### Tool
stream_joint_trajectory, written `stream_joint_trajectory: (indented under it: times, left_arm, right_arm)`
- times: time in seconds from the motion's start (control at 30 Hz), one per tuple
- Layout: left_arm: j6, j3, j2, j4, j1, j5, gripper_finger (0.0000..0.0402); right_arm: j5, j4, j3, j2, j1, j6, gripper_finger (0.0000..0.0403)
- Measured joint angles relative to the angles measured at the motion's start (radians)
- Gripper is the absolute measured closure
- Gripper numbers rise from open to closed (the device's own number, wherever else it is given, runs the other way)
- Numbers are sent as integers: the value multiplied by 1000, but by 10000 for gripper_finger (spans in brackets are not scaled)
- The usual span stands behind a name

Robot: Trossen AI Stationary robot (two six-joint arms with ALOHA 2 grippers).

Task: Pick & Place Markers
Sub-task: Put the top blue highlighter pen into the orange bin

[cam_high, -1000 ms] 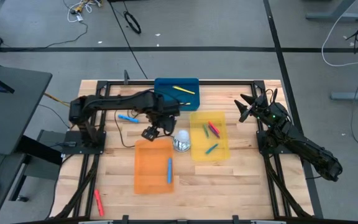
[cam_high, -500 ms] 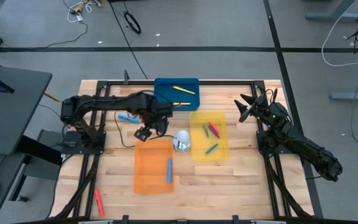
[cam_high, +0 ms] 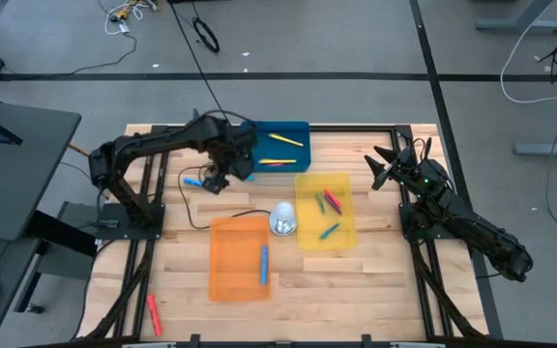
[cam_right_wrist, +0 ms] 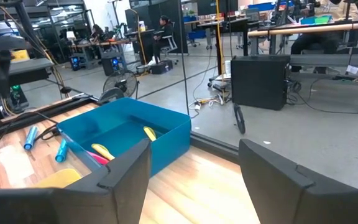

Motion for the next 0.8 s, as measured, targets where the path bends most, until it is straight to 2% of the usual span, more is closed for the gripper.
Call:
stream_joint_trajectory:
  times: [0.27, 0.6, 0.8]
  left_arm:
    - [155, 0, 5, 38, 141, 4, 115]
    - [158, 3, 51, 97, 285, 6, 115]
    - [158, 2, 87, 98, 326, 6, 115]
  right_arm:
    - [0, 0, 0, 0, 0, 0, 158]
    - [0, 0, 0, 0, 0, 0, 158]
    - [0, 0, 0, 0, 0, 0, 158]
